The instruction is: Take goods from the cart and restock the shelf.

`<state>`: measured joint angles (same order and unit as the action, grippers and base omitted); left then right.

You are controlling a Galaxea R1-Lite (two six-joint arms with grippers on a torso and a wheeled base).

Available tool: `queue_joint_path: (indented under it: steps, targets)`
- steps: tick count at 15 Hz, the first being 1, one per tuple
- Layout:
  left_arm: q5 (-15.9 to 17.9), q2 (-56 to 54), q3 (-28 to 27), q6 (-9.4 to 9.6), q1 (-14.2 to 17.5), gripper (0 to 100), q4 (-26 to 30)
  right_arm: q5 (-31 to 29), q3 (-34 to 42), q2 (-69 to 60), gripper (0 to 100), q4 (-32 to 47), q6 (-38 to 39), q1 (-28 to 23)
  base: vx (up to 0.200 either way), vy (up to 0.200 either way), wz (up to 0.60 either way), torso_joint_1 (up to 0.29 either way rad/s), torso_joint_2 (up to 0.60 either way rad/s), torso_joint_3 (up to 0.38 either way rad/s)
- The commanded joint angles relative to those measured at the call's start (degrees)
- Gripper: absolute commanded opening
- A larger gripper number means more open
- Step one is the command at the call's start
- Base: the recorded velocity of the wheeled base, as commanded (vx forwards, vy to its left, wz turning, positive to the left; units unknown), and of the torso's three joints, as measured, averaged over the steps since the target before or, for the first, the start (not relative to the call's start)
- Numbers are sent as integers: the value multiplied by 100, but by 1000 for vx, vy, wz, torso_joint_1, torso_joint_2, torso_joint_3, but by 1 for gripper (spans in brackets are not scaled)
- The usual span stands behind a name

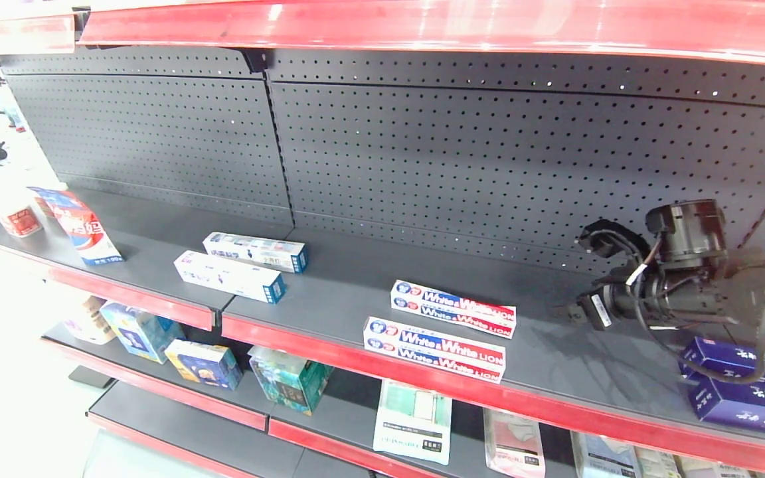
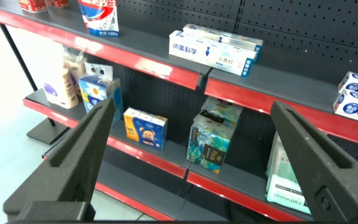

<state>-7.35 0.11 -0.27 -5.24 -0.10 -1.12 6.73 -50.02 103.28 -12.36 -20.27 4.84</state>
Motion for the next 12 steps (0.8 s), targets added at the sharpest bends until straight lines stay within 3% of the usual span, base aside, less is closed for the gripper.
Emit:
queue_joint_path:
  steps: [1, 2, 9, 12]
  targets:
    - [-3, 7, 0, -3, 1, 100, -2, 4, 238, -590, 100, -3, 6, -132, 0, 0, 0, 0, 0, 0]
    - [-3, 7, 0, -3, 1, 100, -2, 4, 950, -1477, 100, -3, 340, -212, 0, 0, 0, 0, 0, 0]
    - [-3, 7, 0, -3, 1, 100, -2, -14, 2655, -3595, 100, -65, 1245, -422, 0, 0, 0, 0, 0, 0]
    - [-3, 7, 0, -3, 1, 100, -2, -181, 3473, -4597, 100, -346, 1219, -633, 0, 0, 0, 0, 0, 0]
